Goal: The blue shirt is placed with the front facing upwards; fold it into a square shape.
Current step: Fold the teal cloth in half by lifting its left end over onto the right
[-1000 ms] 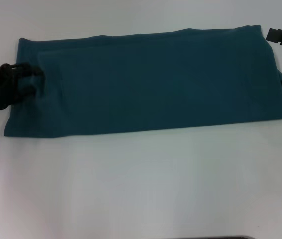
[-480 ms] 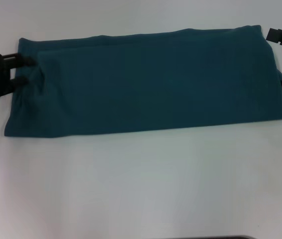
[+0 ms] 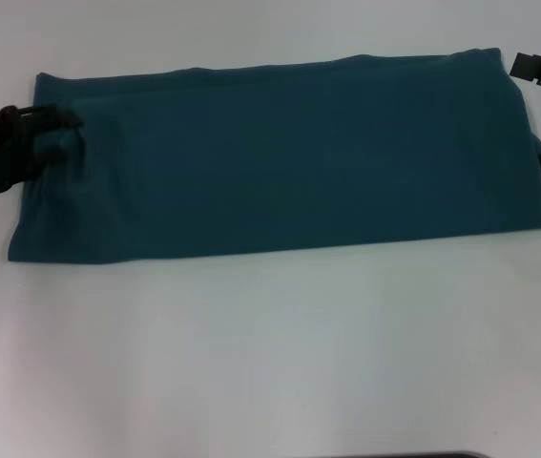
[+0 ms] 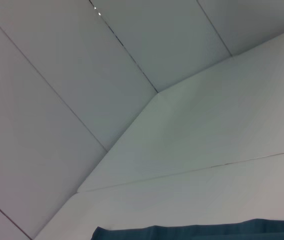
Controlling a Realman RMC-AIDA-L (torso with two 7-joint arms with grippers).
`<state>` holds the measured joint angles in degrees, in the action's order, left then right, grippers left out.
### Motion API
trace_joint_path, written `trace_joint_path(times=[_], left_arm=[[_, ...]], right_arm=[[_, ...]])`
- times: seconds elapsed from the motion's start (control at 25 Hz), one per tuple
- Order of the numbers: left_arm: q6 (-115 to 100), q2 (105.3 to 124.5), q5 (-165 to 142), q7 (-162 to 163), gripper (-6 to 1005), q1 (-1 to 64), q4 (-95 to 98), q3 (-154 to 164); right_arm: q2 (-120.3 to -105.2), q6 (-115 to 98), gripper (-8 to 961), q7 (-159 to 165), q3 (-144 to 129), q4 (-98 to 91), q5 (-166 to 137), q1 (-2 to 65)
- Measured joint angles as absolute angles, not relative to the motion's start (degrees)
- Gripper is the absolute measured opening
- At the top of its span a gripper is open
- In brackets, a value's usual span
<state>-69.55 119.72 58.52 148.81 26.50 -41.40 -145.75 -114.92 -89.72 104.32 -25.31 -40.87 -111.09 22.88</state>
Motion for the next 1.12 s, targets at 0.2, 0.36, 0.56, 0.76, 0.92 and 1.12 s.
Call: trace_joint_path(times=[0.2,0.36,0.56,0.76,0.92,1.12], left_arm=[[-66.2,120.39,58.4,147.9,600,27.4,-40.5,-145.7],[-63.7,120.74,58.2,147.9,600,27.7,-40.4,-144.0],[-61.9,120.51,57.9,148.2,600,28.7,-38.6,-142.2],[-62.6,119.93,57.8,148.1,601,29.2,-37.8,-142.5],[-67.0,119.91,58.2,148.2,601,28.3,-41.1,-144.1],[-75.7,118.69,58.6,141.5,601,27.8,-44.3,-147.7]], right_arm=[[-114.95,-89.8,615,104.3,-25.3,-40.9,-111.1,22.9],[-114.96,-89.8,615,104.3,-25.3,-40.9,-111.1,22.8],[-114.96,-89.8,615,104.3,-25.3,-40.9,-111.1,22.9],[-114.96,-89.8,615,104.3,-25.3,-40.9,-111.1,22.9],[-114.85,-89.8,614,104.5,-25.3,-40.9,-111.1,22.8],[-114.8,-89.8,614,104.4,-25.3,-40.9,-111.1,22.9]])
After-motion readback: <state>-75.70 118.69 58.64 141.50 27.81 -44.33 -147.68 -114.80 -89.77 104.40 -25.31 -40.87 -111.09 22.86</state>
